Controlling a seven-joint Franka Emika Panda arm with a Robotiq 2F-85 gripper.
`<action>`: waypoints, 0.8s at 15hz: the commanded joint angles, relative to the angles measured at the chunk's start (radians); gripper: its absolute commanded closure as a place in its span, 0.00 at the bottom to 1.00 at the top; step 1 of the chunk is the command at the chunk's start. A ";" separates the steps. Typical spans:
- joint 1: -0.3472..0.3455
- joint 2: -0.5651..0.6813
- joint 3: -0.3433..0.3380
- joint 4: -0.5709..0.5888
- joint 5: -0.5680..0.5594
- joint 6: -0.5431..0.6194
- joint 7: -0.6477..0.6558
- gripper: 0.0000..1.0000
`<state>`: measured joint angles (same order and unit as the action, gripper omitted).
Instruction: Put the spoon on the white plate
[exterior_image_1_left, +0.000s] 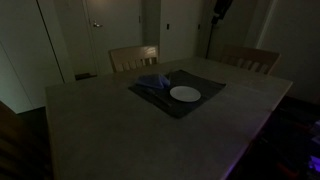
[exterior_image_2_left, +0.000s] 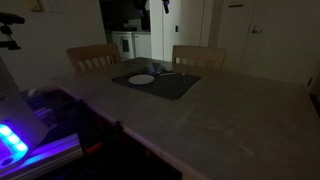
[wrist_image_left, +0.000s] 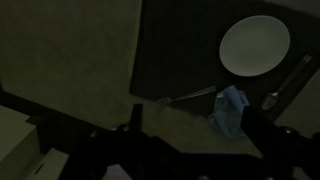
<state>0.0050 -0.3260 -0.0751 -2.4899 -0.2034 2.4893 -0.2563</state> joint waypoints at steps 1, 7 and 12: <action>0.008 0.068 0.016 0.044 0.007 0.023 -0.018 0.00; 0.032 0.128 0.039 0.075 0.016 0.045 -0.025 0.00; 0.054 0.183 0.061 0.110 0.035 0.058 -0.029 0.00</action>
<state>0.0509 -0.1993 -0.0275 -2.4207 -0.1964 2.5298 -0.2570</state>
